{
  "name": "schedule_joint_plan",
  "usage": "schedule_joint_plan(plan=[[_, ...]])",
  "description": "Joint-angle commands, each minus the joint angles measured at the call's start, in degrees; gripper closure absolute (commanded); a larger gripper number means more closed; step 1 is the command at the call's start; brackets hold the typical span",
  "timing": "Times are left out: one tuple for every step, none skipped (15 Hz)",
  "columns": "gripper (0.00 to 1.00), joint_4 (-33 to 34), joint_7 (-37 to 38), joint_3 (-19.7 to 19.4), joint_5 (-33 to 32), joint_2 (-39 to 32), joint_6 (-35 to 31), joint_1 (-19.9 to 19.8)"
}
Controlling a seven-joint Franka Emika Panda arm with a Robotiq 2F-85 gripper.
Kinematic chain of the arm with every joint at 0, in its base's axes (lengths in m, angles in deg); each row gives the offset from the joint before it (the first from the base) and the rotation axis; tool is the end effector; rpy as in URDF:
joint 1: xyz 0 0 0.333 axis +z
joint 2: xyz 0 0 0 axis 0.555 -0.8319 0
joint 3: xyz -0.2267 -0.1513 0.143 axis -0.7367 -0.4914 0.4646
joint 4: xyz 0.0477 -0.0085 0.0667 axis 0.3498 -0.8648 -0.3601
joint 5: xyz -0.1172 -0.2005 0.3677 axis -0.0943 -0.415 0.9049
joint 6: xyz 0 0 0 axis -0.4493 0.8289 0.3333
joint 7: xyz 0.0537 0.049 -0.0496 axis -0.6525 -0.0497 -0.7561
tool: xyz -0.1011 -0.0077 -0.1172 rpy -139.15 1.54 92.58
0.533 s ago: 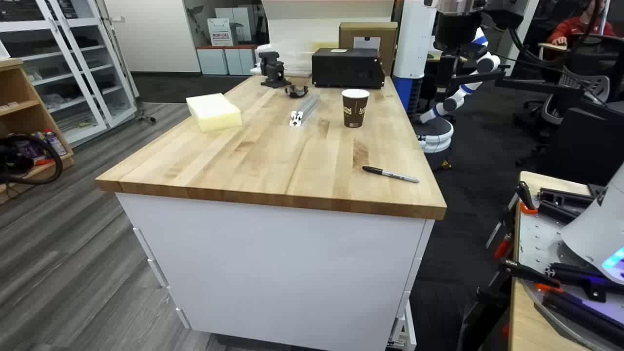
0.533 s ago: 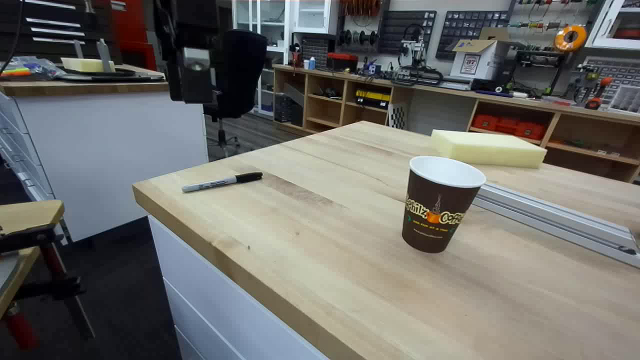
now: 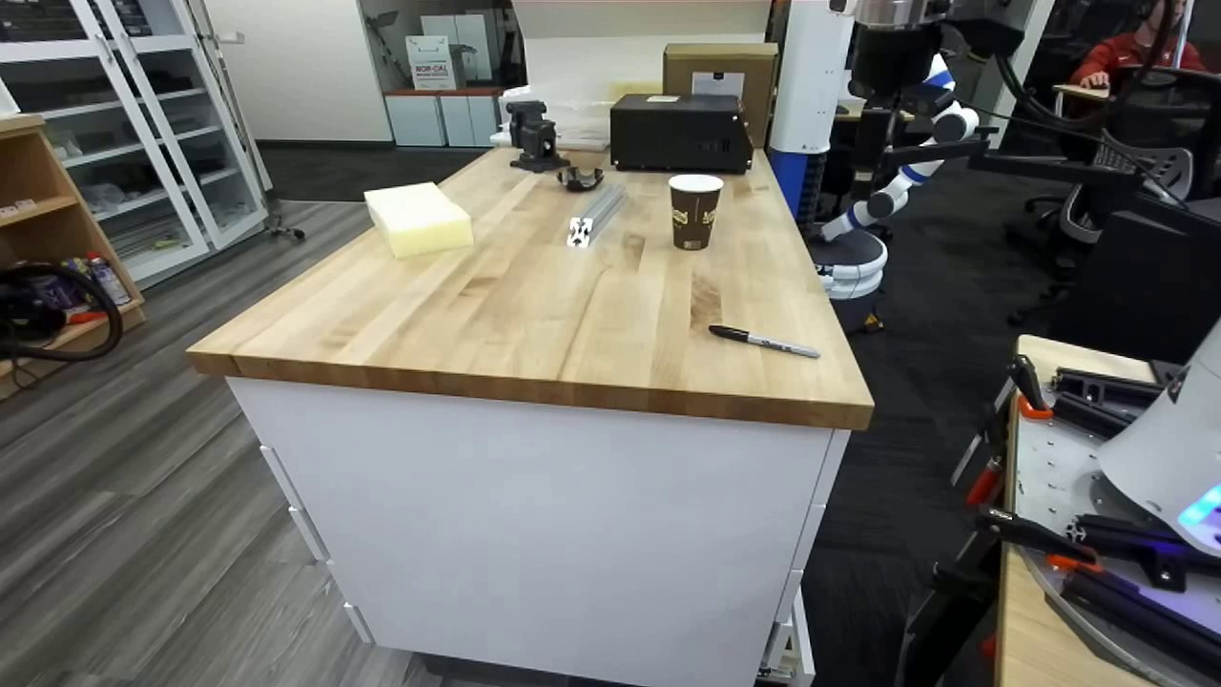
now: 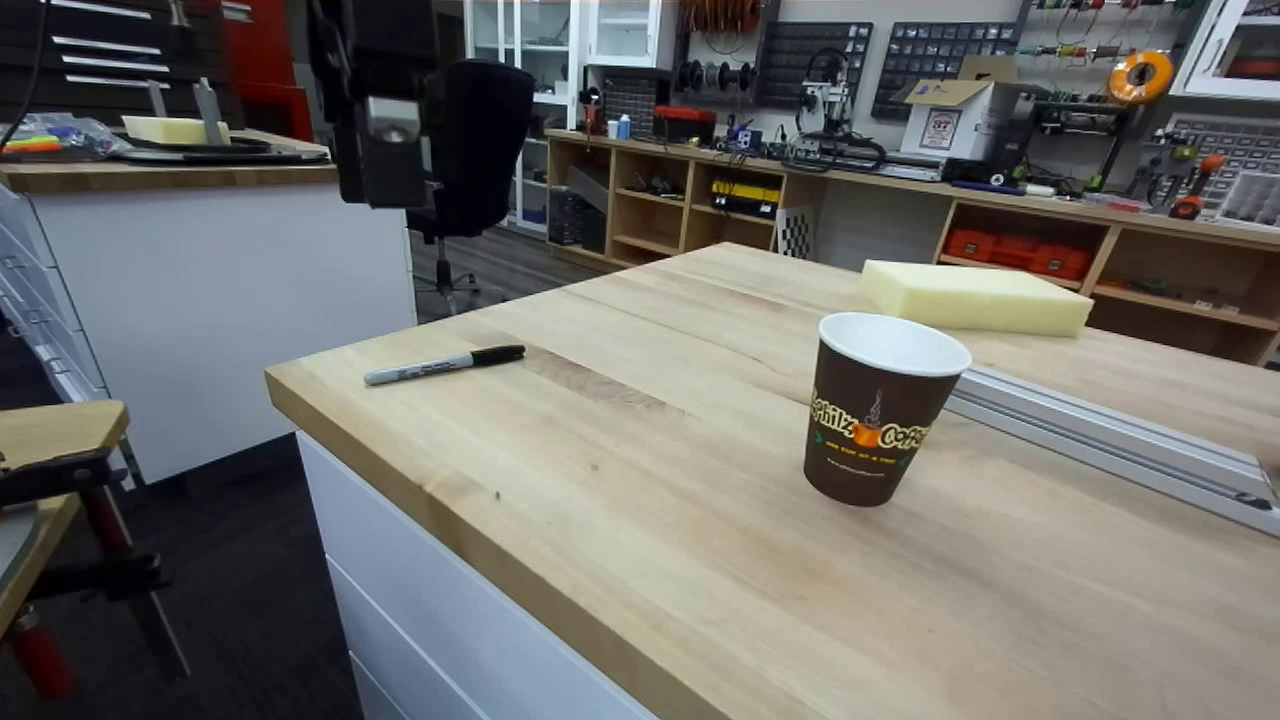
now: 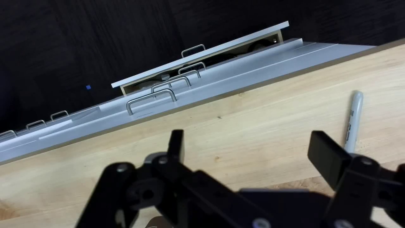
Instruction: Pick the marker and put it in the cup
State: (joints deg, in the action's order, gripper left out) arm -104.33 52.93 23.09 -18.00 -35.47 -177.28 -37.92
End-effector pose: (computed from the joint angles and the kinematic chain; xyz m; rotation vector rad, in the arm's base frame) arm 0.4239 -0.0534 0.3251 2.9745 0.1468 0.0004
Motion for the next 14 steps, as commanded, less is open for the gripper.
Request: schedule_joint_plan(plan=[[0.0,-0.2,0.5,-0.1,0.2,-0.1,-0.3,0.6],[0.0,-0.4,0.9,0.2,0.7,-0.2,-0.6,1.1],[0.0,-0.5,1.0,0.4,1.0,-0.3,-0.8,1.5],[0.0,-0.4,1.1,0.6,1.5,-0.6,-0.9,2.1],[0.0,-0.3,1.1,0.8,1.9,-0.9,-1.0,2.5],[0.0,-0.1,1.2,1.1,2.5,-1.6,-1.0,3.0],[0.0,0.1,1.1,1.1,3.0,-1.9,-1.1,3.5],[0.0,0.4,1.2,1.2,4.1,-2.7,-1.1,4.1],[0.0,0.6,1.3,1.3,5.0,-3.3,-1.1,4.5],[0.0,0.7,1.3,1.3,6.5,-4.2,-1.3,5.2],[0.0,0.7,1.2,1.4,7.8,-4.9,-1.5,5.7],[0.0,0.7,1.2,1.6,9.5,-5.7,-2.1,6.5],[0.0,0.7,1.2,1.8,11.0,-6.7,-2.8,7.1],[0.0,0.4,1.0,2.1,13.2,-7.7,-4.3,8.2]])
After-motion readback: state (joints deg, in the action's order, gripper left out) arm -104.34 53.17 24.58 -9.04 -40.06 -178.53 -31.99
